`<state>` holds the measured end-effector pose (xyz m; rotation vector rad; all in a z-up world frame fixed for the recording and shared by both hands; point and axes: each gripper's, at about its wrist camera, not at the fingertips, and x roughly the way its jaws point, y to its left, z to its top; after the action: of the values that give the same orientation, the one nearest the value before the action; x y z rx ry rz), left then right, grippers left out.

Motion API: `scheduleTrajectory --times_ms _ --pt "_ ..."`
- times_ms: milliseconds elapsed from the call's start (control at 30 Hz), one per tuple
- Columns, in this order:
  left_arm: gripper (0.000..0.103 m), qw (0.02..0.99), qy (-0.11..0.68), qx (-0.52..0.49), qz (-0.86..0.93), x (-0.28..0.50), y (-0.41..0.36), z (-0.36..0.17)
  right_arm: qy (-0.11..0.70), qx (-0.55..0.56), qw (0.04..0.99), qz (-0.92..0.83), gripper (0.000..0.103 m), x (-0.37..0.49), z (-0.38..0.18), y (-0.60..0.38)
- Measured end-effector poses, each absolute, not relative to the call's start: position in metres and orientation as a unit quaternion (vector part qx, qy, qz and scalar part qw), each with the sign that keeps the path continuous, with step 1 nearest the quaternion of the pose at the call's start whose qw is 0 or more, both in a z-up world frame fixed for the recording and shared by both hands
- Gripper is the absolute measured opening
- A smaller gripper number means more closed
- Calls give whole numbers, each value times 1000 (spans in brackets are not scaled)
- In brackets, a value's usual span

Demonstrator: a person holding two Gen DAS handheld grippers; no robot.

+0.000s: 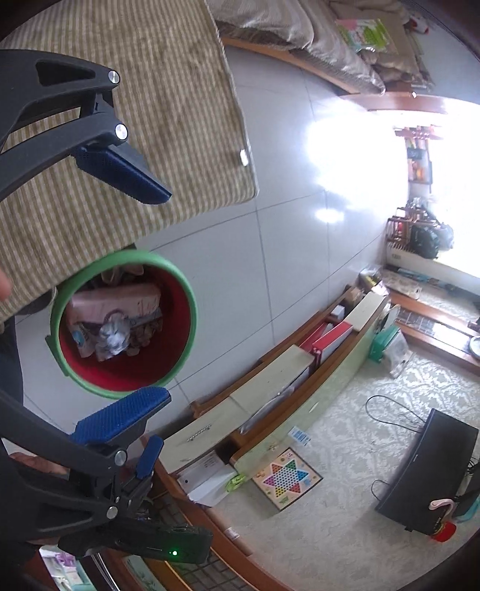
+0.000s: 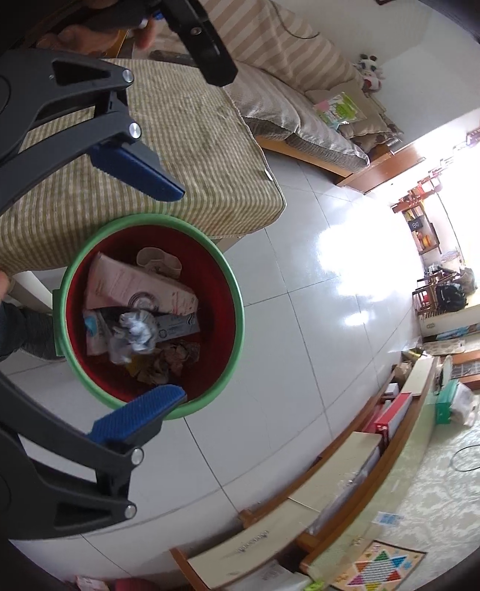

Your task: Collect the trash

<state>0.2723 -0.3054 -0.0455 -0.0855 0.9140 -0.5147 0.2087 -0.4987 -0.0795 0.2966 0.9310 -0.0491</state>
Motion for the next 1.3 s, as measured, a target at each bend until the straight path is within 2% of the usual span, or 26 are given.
scheduleTrajectory --times_ms 200,467,800,1067,1300 --pt "95 891 404 -30 -203 248 -255 -17 417 97 903 -14 98 197 -45 -444" --pt "95 915 376 -57 -136 205 -143 9 378 56 924 23 98 173 1 -350" --pt "95 948 312 -42 -47 133 -47 48 345 12 936 74 98 145 34 -251" --pt "95 959 275 -57 -28 101 -22 44 325 5 943 75 98 122 43 -216" --pt "95 961 277 -13 -15 83 -27 41 288 23 956 45 98 101 62 -224"
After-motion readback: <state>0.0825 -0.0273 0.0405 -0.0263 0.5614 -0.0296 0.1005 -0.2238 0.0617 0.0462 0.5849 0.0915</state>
